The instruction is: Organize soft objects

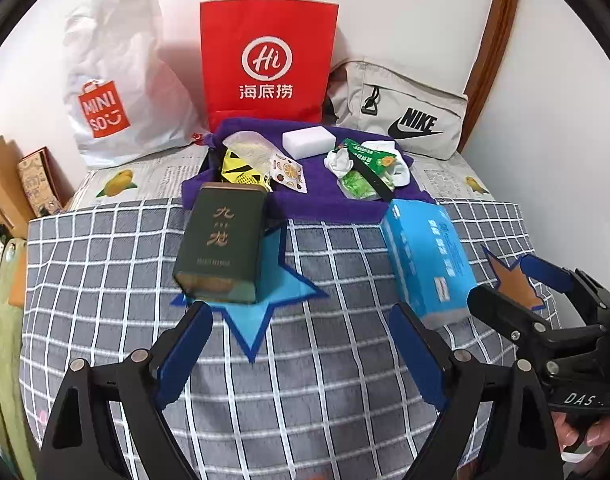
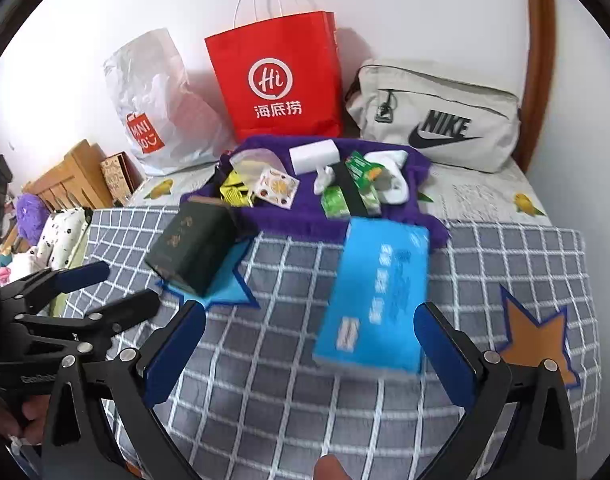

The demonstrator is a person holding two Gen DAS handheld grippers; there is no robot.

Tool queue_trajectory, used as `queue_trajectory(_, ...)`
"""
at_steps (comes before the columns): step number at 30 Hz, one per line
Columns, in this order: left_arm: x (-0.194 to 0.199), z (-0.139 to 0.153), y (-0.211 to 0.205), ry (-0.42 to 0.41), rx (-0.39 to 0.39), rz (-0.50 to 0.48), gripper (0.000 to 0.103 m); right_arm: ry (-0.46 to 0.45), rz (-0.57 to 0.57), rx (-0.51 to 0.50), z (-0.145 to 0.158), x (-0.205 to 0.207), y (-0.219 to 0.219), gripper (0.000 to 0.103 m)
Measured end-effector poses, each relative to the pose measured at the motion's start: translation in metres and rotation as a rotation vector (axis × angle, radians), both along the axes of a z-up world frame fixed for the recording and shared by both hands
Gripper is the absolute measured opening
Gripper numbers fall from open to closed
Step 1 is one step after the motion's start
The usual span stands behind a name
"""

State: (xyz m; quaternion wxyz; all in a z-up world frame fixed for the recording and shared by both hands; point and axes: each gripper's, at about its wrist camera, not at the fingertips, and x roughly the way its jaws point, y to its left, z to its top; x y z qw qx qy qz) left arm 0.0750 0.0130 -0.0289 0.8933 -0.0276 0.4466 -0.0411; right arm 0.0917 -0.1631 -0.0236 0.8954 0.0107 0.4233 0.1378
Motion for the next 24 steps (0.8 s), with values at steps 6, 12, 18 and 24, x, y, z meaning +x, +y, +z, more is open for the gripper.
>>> queue_trajectory(6,-0.03,0.006,-0.006,-0.045,0.045,0.016,0.09,-0.023,-0.01,-0.011,-0.001,-0.032,-0.003,0.103)
queue_trajectory(12,-0.048,0.013,-0.006,-0.078,0.047,0.04,0.09,-0.049,-0.006,-0.013,0.006,-0.048,-0.003,0.103)
queue_trajectory(18,-0.058,0.012,-0.003,-0.081,0.031,0.069,0.09,-0.087,-0.008,-0.045,0.013,-0.057,0.002,0.103)
queue_trajectory(24,-0.064,0.012,-0.003,-0.082,0.028,0.085,0.09,-0.086,-0.005,-0.037,0.012,-0.062,0.001,0.103)
